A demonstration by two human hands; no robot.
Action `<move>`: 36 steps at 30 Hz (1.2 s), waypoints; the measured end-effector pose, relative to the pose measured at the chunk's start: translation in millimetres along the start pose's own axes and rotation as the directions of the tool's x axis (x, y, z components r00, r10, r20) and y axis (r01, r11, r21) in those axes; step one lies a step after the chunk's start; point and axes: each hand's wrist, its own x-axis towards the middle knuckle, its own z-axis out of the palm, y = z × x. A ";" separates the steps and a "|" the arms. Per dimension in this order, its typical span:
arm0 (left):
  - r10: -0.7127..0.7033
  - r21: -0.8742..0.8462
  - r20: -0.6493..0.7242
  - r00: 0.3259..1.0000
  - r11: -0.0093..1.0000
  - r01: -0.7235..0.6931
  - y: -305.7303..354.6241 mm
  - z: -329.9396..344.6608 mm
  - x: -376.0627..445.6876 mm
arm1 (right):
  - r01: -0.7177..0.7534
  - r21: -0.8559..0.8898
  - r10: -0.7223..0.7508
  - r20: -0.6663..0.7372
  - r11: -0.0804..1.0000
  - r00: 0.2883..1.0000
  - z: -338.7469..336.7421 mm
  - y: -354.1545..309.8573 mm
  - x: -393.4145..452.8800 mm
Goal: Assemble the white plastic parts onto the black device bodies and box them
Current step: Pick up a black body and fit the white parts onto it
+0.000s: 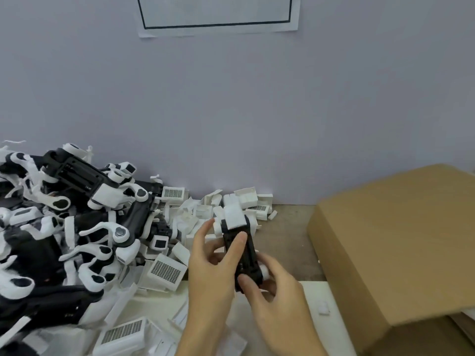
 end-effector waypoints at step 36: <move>-0.148 0.115 0.216 0.965 0.985 0.125 -25.4 34.2 -9.8 | 0.073 -0.396 -0.347 -0.685 0.915 0.641 27.8 -2.2 17.1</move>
